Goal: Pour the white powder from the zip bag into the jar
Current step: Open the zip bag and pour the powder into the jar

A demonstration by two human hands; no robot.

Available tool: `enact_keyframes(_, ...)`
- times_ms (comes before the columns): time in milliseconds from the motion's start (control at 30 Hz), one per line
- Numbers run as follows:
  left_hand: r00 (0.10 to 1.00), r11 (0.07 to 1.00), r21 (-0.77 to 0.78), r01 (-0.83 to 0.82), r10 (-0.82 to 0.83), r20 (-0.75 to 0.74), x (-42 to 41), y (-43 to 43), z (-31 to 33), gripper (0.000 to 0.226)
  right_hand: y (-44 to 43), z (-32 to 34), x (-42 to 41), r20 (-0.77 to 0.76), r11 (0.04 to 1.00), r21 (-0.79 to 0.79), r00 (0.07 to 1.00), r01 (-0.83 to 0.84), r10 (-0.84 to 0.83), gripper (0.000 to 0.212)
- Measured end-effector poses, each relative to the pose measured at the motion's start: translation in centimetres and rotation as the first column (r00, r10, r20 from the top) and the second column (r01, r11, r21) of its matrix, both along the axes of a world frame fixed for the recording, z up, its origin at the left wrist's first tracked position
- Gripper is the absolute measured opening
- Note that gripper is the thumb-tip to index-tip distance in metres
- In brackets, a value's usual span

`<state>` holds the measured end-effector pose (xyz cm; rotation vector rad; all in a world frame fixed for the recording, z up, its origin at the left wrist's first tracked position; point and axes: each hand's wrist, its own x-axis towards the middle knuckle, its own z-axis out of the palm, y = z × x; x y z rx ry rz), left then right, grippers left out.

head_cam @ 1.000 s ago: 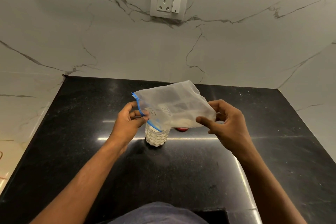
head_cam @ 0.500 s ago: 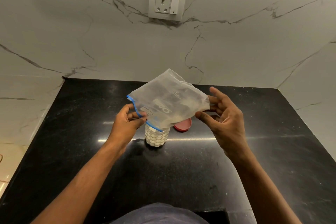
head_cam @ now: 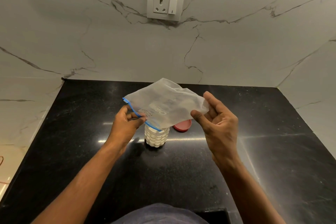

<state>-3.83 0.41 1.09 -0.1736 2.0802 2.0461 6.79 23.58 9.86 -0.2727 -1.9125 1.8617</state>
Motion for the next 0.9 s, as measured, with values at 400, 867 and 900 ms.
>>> enact_keyframes(400,1.000,1.000,0.007,-0.017,0.017,0.022,-0.1,0.0,-0.3,0.042,-0.1,0.3,-0.4,0.039,1.000,0.022,0.999,-0.019,0.018,0.074)
enact_keyframes(867,1.000,1.000,-0.003,-0.005,0.006,0.024,-0.1,-0.1,-0.2,0.043,1.2,1.3,-1.5,0.077,0.987,0.110,0.991,-0.117,0.109,0.053)
enact_keyframes(900,1.000,1.000,-0.004,-0.007,0.007,0.022,-0.1,-0.1,-0.2,0.043,1.3,1.2,-1.6,0.079,0.983,0.126,0.989,-0.135,0.125,0.053)
